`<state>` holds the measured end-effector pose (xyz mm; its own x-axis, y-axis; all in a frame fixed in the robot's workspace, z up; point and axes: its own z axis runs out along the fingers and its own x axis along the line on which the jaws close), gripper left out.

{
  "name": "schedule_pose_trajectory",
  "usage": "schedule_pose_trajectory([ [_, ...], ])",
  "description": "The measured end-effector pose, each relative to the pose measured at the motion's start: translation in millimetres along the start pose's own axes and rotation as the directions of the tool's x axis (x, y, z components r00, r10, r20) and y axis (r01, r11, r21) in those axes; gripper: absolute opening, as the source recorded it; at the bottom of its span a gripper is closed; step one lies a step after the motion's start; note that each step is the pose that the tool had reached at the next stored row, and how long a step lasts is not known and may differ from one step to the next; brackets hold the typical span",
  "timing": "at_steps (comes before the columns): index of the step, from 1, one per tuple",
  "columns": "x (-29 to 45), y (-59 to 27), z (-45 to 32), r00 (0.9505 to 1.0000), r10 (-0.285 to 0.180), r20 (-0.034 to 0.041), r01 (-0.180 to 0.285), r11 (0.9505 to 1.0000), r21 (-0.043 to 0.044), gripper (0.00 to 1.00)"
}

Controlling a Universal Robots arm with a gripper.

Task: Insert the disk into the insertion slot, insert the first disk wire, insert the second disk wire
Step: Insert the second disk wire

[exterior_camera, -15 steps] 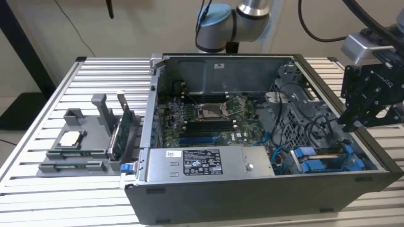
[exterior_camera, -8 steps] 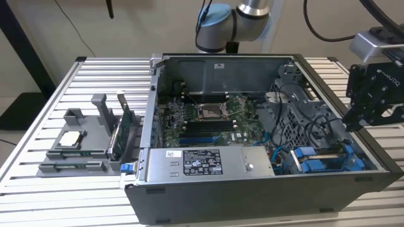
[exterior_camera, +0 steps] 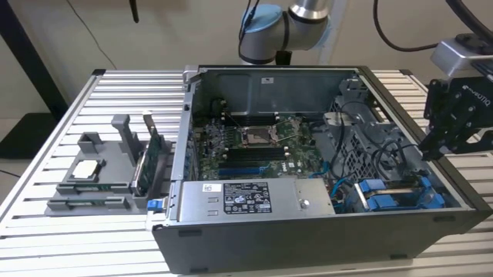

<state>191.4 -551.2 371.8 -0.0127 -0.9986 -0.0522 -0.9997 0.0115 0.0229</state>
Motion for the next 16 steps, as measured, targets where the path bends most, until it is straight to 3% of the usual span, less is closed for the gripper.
schedule_pose_trajectory([
  [3,0.1,-0.7,1.2,1.0000,0.000,0.0061,0.000,1.0000,-0.0079,0.24],
  [4,0.1,-0.8,1.6,1.0000,0.000,0.0096,0.000,1.0000,-0.0092,0.24],
  [5,0.1,-0.9,1.9,0.9999,0.000,0.0124,0.000,1.0000,-0.0100,0.17],
  [8,0.1,-1.4,2.5,0.9998,0.000,0.0180,0.000,0.9999,-0.0115,0.17],
  [16,0.3,-2.2,1.8,0.9998,0.001,0.0199,0.000,0.9999,-0.0133,0.16],
])
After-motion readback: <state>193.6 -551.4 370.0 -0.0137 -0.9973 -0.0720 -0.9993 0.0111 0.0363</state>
